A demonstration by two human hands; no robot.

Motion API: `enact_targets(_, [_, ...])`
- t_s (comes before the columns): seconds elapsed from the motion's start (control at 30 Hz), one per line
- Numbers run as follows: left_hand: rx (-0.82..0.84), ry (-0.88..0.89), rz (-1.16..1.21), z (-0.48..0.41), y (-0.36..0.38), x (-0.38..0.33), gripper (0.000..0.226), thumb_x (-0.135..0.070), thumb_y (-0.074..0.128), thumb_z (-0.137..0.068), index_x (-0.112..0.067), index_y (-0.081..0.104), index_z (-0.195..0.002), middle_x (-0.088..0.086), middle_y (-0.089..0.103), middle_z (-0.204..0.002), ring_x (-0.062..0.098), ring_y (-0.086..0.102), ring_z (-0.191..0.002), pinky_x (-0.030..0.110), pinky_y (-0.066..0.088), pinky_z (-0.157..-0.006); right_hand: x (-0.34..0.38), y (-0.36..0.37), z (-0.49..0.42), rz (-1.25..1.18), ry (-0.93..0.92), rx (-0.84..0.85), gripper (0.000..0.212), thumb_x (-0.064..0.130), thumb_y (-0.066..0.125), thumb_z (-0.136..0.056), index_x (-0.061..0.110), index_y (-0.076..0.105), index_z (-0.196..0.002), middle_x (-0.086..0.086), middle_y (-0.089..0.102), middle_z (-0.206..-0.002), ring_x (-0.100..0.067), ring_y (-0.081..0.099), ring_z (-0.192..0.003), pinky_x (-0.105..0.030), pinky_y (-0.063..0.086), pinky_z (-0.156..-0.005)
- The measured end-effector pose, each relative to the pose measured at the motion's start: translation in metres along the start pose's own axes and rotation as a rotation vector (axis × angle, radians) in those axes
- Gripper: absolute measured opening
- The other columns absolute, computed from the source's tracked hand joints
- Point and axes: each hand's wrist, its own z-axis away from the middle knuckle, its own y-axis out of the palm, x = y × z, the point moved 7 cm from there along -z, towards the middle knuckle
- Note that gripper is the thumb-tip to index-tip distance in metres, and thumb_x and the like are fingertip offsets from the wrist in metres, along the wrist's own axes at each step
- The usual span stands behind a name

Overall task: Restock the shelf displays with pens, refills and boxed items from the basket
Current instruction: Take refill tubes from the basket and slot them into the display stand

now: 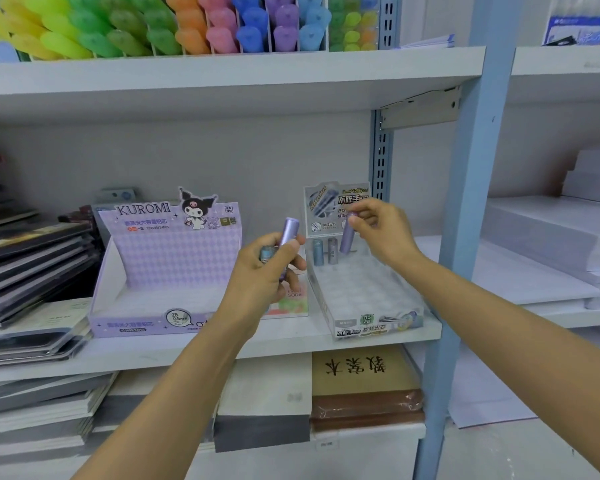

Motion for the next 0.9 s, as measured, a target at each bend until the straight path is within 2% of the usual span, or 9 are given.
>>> enact_targets(0.13, [0.009,-0.006,-0.007,0.000,0.002,0.000,0.018,-0.026,0.058,-0.095,-0.020,0.069,-0.108,-0.003,0.066,-0.070,0.011,0.057,-0.052,0.016,0.034,-0.040,-0.015,0.008,-0.005,0.083,0.019,0.007,0.021,0.007,0.064,-0.091,0.006,0.069,-0.111,-0.003,0.065,-0.094,-0.014,0.059,-0.085,-0.035,0.054,-0.089])
enact_targets(0.33, [0.040,-0.022,0.001,0.001,0.004,0.005,0.022,-0.025,0.062,-0.093,-0.017,0.067,-0.113,-0.002,0.068,-0.070,0.012,0.055,-0.050,0.017,0.034,-0.040,-0.028,0.022,-0.008,0.163,0.017,0.135,0.023,0.007,0.061,-0.093,0.010,0.067,-0.115,-0.004,0.067,-0.106,-0.011,0.057,-0.088,-0.020,0.046,-0.084])
enact_targets(0.53, [0.017,-0.048,0.009,-0.002,0.002,0.008,0.022,-0.028,0.067,-0.088,-0.022,0.060,-0.107,0.001,0.073,-0.074,0.012,0.056,-0.050,0.018,0.038,-0.041,-0.027,0.025,-0.013,0.209,-0.005,0.191,0.024,0.006,0.059,-0.094,0.009,0.066,-0.116,-0.005,0.067,-0.106,-0.013,0.057,-0.093,-0.026,0.048,-0.092])
enact_targets(0.63, [0.019,-0.050,0.006,-0.003,0.001,0.009,0.022,-0.027,0.068,-0.087,-0.019,0.057,-0.105,0.002,0.073,-0.076,0.013,0.057,-0.050,0.018,0.038,-0.040,-0.028,0.024,-0.012,0.197,0.007,0.156,0.026,0.007,0.061,-0.092,0.011,0.062,-0.117,0.002,0.062,-0.094,-0.010,0.057,-0.083,-0.028,0.051,-0.086])
enact_targets(0.7, [0.026,-0.047,-0.001,-0.003,0.001,0.009,0.022,-0.027,0.067,-0.088,-0.018,0.057,-0.104,0.003,0.074,-0.077,0.013,0.058,-0.050,0.018,0.037,-0.040,-0.029,0.025,-0.011,0.193,0.007,0.152,0.020,0.007,0.064,-0.090,0.011,0.063,-0.110,0.004,0.060,-0.088,-0.009,0.057,-0.078,-0.028,0.052,-0.083])
enact_targets(0.9, [0.034,-0.058,-0.013,-0.002,0.002,0.010,0.026,-0.028,0.069,-0.087,-0.015,0.058,-0.106,0.006,0.074,-0.081,0.015,0.058,-0.052,0.018,0.037,-0.040,-0.026,0.030,-0.011,0.254,-0.080,0.123,0.010,0.007,0.068,-0.087,0.006,0.072,-0.097,-0.003,0.062,-0.092,-0.014,0.055,-0.079,-0.026,0.046,-0.078])
